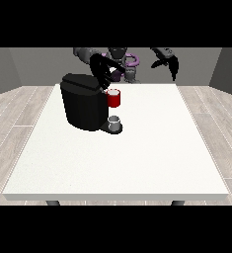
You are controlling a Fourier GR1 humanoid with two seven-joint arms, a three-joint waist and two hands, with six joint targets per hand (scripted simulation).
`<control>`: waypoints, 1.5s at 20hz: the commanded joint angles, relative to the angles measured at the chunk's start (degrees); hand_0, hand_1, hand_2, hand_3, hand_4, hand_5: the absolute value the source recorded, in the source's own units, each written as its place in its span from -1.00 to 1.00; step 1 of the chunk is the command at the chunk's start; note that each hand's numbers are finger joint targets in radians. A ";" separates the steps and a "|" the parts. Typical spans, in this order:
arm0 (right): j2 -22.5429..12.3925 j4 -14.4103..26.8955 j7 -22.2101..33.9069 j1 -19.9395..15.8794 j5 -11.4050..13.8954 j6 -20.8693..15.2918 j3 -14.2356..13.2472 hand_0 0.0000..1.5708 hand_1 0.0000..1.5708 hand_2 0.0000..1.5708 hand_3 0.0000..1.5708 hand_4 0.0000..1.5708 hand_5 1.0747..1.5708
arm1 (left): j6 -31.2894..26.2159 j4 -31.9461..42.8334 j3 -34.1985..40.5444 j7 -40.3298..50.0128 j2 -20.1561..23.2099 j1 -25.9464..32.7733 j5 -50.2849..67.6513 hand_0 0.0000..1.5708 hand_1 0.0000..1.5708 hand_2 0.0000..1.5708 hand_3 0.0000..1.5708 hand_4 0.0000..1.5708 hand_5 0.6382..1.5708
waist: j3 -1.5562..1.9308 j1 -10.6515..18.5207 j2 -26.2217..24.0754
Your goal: Insert the coffee pod into the coffee machine and close the lid
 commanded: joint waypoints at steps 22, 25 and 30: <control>-0.86 -5.39 -1.84 -17.46 0.92 -0.27 -0.51 -1.00 -1.00 -1.00 -1.00 -1.00 1.00 | -2.15 -2.04 -3.68 0.40 -1.51 -11.24 0.41 -1.00 -1.00 -1.00 -1.00 -0.65 1.00 | -1.56 15.97 13.63; -2.43 -2.45 -5.55 -17.61 0.87 0.94 -1.47 -1.00 -1.00 -1.00 -1.00 -0.83 1.00 | -3.58 -3.03 -2.20 -1.52 0.94 -9.66 1.17 -1.00 -1.00 -1.00 -1.00 -0.62 1.00 | -1.56 15.69 14.40; 1.43 1.18 -8.71 -18.74 0.02 0.78 -0.77 -1.00 -1.00 -1.00 -1.00 -1.00 1.00 | -1.77 -4.39 -3.75 0.89 -2.07 -9.46 1.23 -1.00 -1.00 -1.00 -1.00 -0.56 1.00 | -1.55 13.74 11.94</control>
